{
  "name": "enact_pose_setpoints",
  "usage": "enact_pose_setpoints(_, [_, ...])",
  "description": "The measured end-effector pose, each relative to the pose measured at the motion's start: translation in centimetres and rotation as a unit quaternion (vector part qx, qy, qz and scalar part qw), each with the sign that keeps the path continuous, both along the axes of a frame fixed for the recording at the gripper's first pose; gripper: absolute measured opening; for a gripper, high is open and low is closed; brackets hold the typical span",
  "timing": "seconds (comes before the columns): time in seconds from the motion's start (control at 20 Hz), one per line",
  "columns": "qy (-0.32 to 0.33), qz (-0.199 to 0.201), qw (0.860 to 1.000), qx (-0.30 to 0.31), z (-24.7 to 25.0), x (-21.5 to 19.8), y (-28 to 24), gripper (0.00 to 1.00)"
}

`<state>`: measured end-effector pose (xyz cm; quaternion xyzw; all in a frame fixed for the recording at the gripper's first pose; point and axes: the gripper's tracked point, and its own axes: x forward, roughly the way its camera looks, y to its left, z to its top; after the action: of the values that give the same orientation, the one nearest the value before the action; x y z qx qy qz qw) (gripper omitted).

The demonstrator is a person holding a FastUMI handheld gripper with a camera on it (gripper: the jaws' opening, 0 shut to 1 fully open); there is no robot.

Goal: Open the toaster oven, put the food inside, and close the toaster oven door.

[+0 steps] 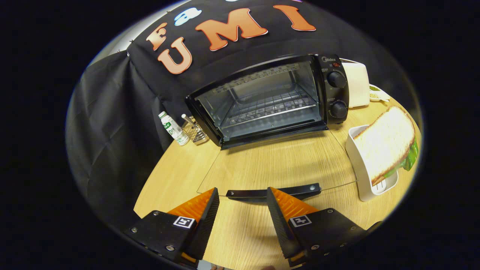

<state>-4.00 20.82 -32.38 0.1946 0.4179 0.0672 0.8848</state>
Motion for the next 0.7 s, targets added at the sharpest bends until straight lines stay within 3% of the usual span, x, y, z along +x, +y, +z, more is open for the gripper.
enact_pose_setpoints(0.4, [-0.002,0.01,1.0,0.014,0.6,-0.2,-0.1,0.77])
enact_pose_setpoints(0.7, [-0.043,0.004,0.999,-0.001,5.0,0.2,-3.9,0.83])
